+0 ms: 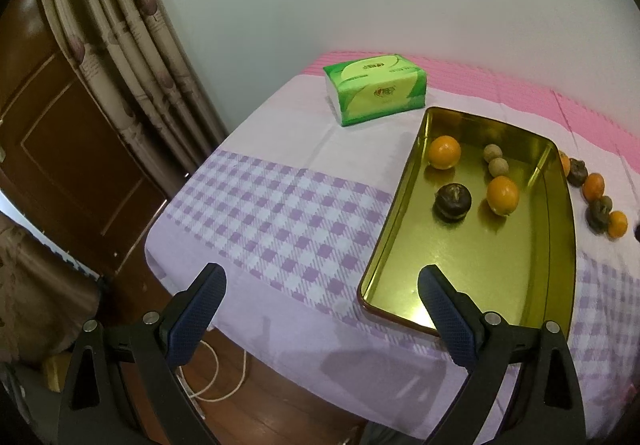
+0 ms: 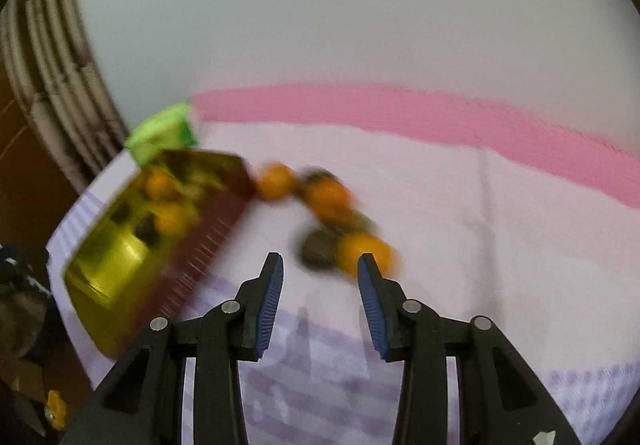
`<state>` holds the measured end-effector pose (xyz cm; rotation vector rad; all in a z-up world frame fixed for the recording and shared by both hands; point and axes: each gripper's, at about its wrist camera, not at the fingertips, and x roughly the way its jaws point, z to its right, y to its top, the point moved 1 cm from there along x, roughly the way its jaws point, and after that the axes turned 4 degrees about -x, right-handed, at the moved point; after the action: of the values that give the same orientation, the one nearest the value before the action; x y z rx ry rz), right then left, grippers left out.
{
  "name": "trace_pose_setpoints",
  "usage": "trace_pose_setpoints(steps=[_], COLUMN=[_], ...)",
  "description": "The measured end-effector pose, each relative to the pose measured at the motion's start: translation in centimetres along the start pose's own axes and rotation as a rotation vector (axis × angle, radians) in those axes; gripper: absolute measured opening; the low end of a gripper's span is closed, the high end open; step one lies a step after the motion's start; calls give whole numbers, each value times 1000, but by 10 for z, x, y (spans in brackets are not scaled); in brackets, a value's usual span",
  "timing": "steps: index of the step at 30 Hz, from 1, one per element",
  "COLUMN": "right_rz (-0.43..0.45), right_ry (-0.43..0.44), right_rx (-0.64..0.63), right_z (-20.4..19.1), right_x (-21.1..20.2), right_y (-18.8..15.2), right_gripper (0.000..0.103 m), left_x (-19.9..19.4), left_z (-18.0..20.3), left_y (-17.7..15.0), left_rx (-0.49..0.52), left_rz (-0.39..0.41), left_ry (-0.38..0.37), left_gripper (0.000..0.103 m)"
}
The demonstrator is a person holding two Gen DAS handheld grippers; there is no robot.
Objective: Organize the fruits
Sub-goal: 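Return the right gripper to the pile and grasp a mandarin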
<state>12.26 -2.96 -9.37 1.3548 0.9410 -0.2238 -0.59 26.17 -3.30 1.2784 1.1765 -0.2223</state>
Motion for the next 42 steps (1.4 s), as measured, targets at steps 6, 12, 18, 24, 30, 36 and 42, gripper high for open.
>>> trace_pose_setpoints(steps=[6, 12, 18, 24, 30, 36, 42], right_rz=[3, -1, -63, -109, -93, -31, -36], right_ry=[22, 55, 48, 73, 58, -129, -278], right_rx=[9, -90, -85, -96, -137, -34, 151], right_z=[25, 9, 24, 27, 34, 116, 199], right_x=[-5, 7, 37, 68, 64, 25, 10], right_y=[-13, -3, 0, 7, 8, -3, -36], right_gripper=[37, 37, 37, 45, 38, 38, 38], left_x=[-7, -14, -13, -25, -58, -74, -52], left_z=[3, 0, 13, 29, 53, 122, 214], left_y=[0, 1, -3, -5, 8, 32, 37], left_rx=[-8, -40, 10, 67, 147, 289, 459], left_rz=[41, 76, 88, 133, 177, 121, 3], left_ry=[14, -19, -37, -139, -335, -553, -716], left_gripper=[97, 97, 97, 97, 97, 97, 97])
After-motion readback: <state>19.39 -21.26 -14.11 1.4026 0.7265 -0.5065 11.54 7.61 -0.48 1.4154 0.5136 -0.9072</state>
